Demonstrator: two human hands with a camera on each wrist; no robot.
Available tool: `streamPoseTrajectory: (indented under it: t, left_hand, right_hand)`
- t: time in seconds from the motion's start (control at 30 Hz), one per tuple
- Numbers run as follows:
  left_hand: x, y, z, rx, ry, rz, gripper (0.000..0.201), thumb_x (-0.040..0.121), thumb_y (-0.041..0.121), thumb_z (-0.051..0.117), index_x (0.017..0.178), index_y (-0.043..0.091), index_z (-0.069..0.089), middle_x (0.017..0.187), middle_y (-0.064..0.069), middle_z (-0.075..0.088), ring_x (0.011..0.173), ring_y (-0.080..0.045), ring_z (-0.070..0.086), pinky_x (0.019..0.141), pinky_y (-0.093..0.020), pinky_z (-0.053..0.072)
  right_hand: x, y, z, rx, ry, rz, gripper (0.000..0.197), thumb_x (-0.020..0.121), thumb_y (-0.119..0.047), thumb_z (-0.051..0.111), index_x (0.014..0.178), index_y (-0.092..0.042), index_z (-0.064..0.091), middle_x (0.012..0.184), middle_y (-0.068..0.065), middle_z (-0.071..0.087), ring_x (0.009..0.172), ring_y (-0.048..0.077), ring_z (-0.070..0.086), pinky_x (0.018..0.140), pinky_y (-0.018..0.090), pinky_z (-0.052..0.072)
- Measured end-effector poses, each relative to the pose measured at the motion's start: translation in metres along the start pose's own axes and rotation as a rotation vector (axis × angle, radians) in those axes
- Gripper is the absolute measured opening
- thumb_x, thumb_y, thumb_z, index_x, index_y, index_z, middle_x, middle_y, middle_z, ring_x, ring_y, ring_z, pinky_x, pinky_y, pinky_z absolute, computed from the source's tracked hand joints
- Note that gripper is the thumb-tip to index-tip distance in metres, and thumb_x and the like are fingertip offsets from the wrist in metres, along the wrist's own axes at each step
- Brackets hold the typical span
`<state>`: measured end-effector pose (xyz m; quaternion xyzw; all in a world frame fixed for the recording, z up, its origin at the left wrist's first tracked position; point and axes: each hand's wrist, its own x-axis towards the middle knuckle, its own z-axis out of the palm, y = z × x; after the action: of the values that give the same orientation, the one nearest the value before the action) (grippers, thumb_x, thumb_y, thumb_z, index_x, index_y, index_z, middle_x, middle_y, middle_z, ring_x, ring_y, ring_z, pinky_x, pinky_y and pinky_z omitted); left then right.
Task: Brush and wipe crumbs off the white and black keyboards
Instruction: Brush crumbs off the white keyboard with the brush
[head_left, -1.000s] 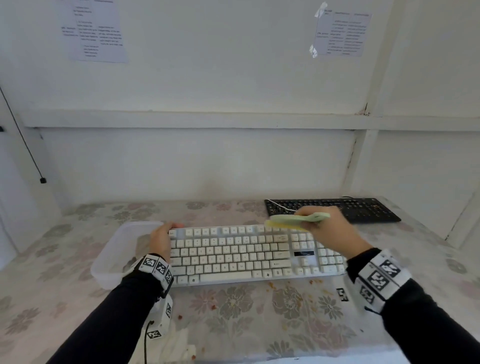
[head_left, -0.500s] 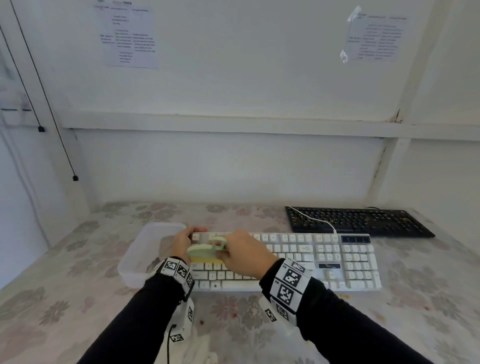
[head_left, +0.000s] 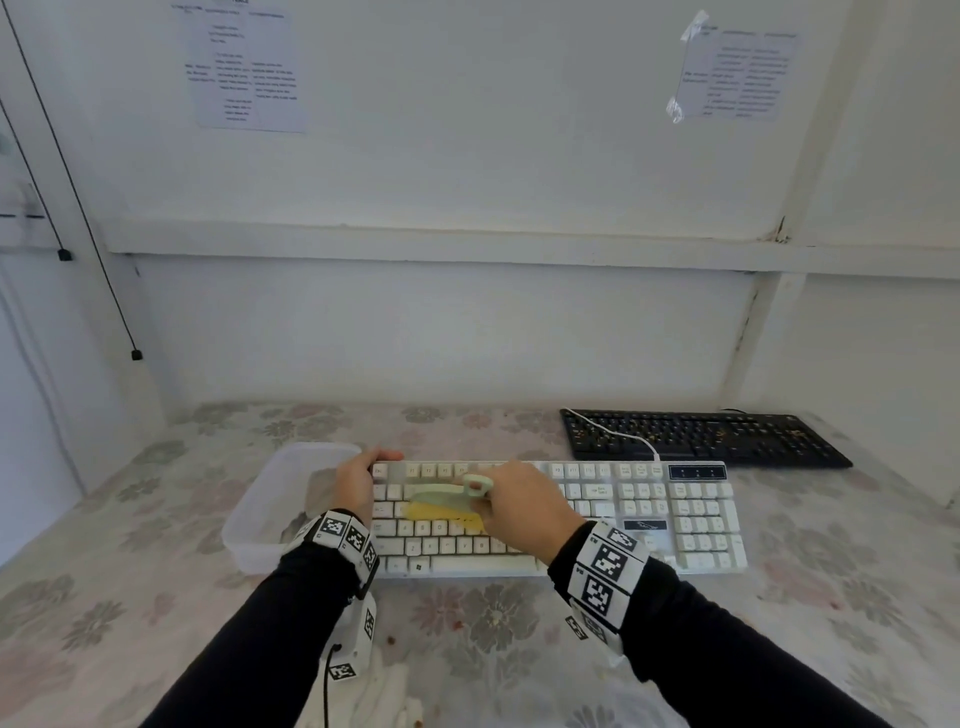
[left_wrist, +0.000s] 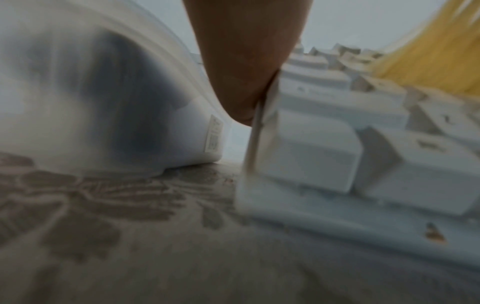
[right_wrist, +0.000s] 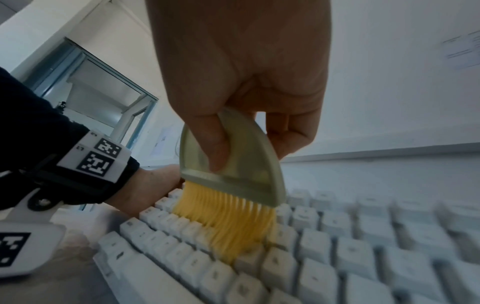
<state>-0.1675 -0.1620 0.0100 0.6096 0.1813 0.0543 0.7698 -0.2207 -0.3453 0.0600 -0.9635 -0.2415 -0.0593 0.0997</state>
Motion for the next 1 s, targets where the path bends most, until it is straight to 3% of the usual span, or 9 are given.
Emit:
streamPoseTrajectory:
  t: [0.1, 0.17, 0.27, 0.5, 0.57, 0.67, 0.8, 0.9, 1.0]
  left_hand:
    - [0.001, -0.001, 0.000, -0.015, -0.007, -0.017, 0.036, 0.096, 0.024, 0.041, 0.069, 0.012, 0.061, 0.039, 0.001, 0.055, 0.033, -0.014, 0.052, 0.048, -0.023, 0.043]
    - [0.002, -0.001, 0.001, -0.029, -0.006, -0.031, 0.036, 0.096, 0.026, 0.040, 0.068, 0.013, 0.060, 0.039, 0.001, 0.054, 0.032, -0.015, 0.052, 0.051, -0.025, 0.042]
    - [0.003, -0.003, 0.002, 0.034, 0.021, 0.032, 0.035, 0.095, 0.022, 0.041, 0.067, 0.013, 0.061, 0.039, 0.002, 0.055, 0.032, -0.013, 0.052, 0.051, -0.026, 0.042]
    - [0.004, -0.005, 0.002, 0.089, 0.043, 0.094, 0.034, 0.093, 0.021, 0.041, 0.069, 0.014, 0.064, 0.047, -0.002, 0.057, 0.042, -0.020, 0.055, 0.052, -0.027, 0.043]
    - [0.004, -0.005, 0.003, 0.098, 0.039, 0.110, 0.033, 0.093, 0.019, 0.041, 0.070, 0.013, 0.064, 0.049, -0.003, 0.058, 0.049, -0.024, 0.055, 0.053, -0.028, 0.043]
    - [0.002, -0.005, 0.003, 0.104, 0.033, 0.090, 0.034, 0.093, 0.021, 0.041, 0.070, 0.015, 0.065, 0.044, -0.001, 0.058, 0.043, -0.022, 0.055, 0.052, -0.026, 0.043]
    - [0.004, -0.007, 0.006, 0.135, 0.025, 0.140, 0.035, 0.093, 0.017, 0.039, 0.069, 0.013, 0.064, 0.062, -0.008, 0.057, 0.059, -0.026, 0.053, 0.058, -0.030, 0.043]
    - [0.006, -0.010, 0.012, 0.182, 0.032, 0.176, 0.035, 0.093, 0.015, 0.039, 0.067, 0.013, 0.063, 0.068, -0.008, 0.058, 0.076, -0.030, 0.055, 0.072, -0.038, 0.045]
    - [0.004, -0.011, 0.015, 0.207, 0.032, 0.186, 0.034, 0.092, 0.013, 0.041, 0.066, 0.013, 0.063, 0.070, -0.007, 0.059, 0.081, -0.029, 0.055, 0.077, -0.041, 0.043]
  right_hand:
    - [-0.013, 0.020, -0.001, 0.001, 0.031, 0.044, 0.027, 0.092, -0.017, 0.048, 0.114, -0.025, 0.062, 0.097, 0.003, 0.066, 0.088, 0.021, 0.062, 0.057, 0.021, 0.038]
    - [-0.022, 0.037, -0.003, -0.008, 0.045, 0.064, 0.027, 0.092, -0.018, 0.049, 0.113, -0.028, 0.062, 0.099, -0.001, 0.066, 0.090, 0.019, 0.061, 0.055, 0.018, 0.036]
    - [-0.037, 0.062, -0.010, -0.023, 0.051, 0.092, 0.021, 0.094, -0.019, 0.046, 0.107, -0.024, 0.061, 0.096, -0.002, 0.064, 0.083, 0.015, 0.057, 0.047, 0.013, 0.025]
    - [-0.073, 0.124, -0.027, -0.049, 0.088, 0.230, 0.014, 0.091, -0.022, 0.054, 0.092, -0.028, 0.066, 0.076, -0.008, 0.057, 0.076, 0.015, 0.058, 0.047, 0.015, 0.026]
    - [-0.084, 0.141, -0.031, -0.049, 0.088, 0.288, 0.014, 0.089, -0.019, 0.056, 0.085, -0.027, 0.067, 0.067, -0.011, 0.051, 0.071, 0.016, 0.055, 0.046, 0.019, 0.029]
    - [-0.102, 0.164, -0.036, -0.035, 0.106, 0.374, 0.024, 0.087, -0.011, 0.058, 0.073, -0.030, 0.061, 0.066, -0.006, 0.056, 0.065, 0.015, 0.056, 0.051, 0.027, 0.042]
    - [-0.122, 0.186, -0.047, -0.047, 0.125, 0.456, 0.024, 0.088, -0.009, 0.056, 0.071, -0.025, 0.058, 0.060, -0.010, 0.047, 0.057, 0.005, 0.045, 0.047, 0.017, 0.031]
    - [-0.131, 0.206, -0.052, -0.050, 0.156, 0.523, 0.032, 0.087, -0.005, 0.057, 0.066, -0.029, 0.055, 0.064, -0.001, 0.057, 0.061, 0.016, 0.056, 0.051, 0.026, 0.042]
    - [-0.136, 0.218, -0.057, -0.069, 0.154, 0.592, 0.040, 0.086, -0.003, 0.054, 0.061, -0.033, 0.049, 0.066, 0.002, 0.058, 0.062, 0.019, 0.057, 0.047, 0.024, 0.038]
